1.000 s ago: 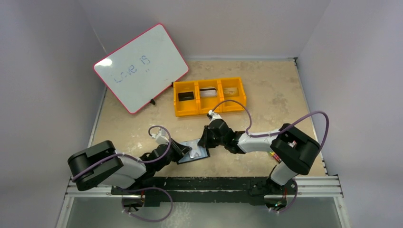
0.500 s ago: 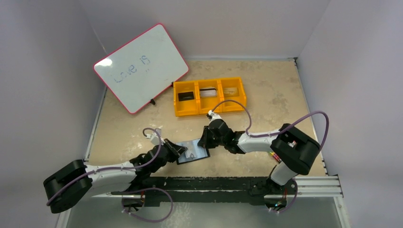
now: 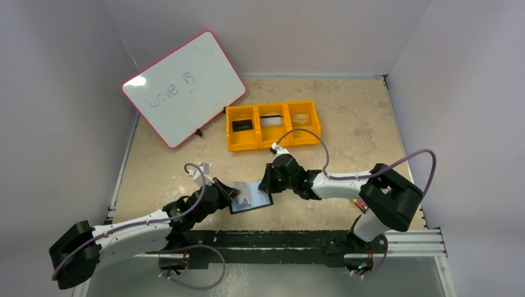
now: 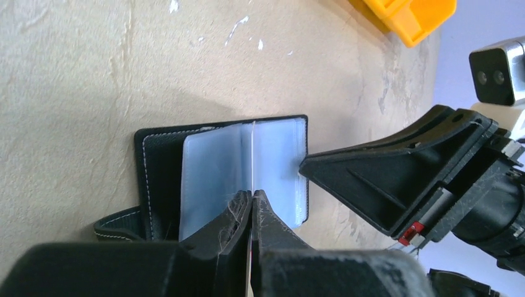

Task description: Take the credit cards out of the card holder

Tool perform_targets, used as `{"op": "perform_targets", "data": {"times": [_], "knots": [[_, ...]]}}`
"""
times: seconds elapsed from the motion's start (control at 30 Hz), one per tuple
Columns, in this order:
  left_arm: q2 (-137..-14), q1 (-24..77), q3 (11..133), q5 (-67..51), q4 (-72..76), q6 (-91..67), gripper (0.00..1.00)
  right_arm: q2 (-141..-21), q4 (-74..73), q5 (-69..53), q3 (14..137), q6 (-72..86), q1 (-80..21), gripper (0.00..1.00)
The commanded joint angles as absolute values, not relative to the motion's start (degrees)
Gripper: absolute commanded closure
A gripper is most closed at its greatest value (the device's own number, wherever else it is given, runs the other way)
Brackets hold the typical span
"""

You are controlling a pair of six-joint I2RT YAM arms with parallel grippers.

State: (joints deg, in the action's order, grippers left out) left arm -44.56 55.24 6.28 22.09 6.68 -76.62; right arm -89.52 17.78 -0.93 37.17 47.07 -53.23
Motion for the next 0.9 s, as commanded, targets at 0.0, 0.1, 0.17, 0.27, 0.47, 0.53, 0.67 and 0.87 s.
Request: {"op": "perform_targets", "data": {"times": [0.0,0.1,0.17,0.27,0.47,0.53,0.67,0.87], "knots": [[-42.7,55.1,12.3,25.7,-2.7,-71.5,1.0,-83.4,16.0,-0.1,37.8,45.8,-53.3,0.85],[-41.9,55.2,14.5,25.8,-4.8,-70.1,1.0,-79.7,14.9,2.1,37.8,45.8,-53.3,0.72],[-41.2,55.1,15.5,25.2,-4.7,-69.4,1.0,-77.2,14.3,3.9,37.6,45.9,-53.2,0.66],[-40.8,55.2,17.1,24.3,-4.1,-68.2,1.0,-73.9,13.4,6.7,37.2,46.3,-53.3,0.49],[-40.1,55.2,19.6,25.4,-1.7,-64.7,1.0,-71.1,14.8,11.6,35.7,47.5,-53.1,0.36],[-38.3,55.2,18.6,26.5,0.4,-64.4,1.0,-71.4,12.8,12.0,35.8,49.9,-52.3,0.28],[-34.6,55.2,16.1,27.1,5.6,-64.1,1.0,-69.9,18.5,2.5,32.4,52.5,-47.9,0.27],[-33.4,55.2,14.7,24.9,11.1,-63.9,1.0,-59.0,28.2,6.4,25.1,57.0,-46.1,0.11]]}}
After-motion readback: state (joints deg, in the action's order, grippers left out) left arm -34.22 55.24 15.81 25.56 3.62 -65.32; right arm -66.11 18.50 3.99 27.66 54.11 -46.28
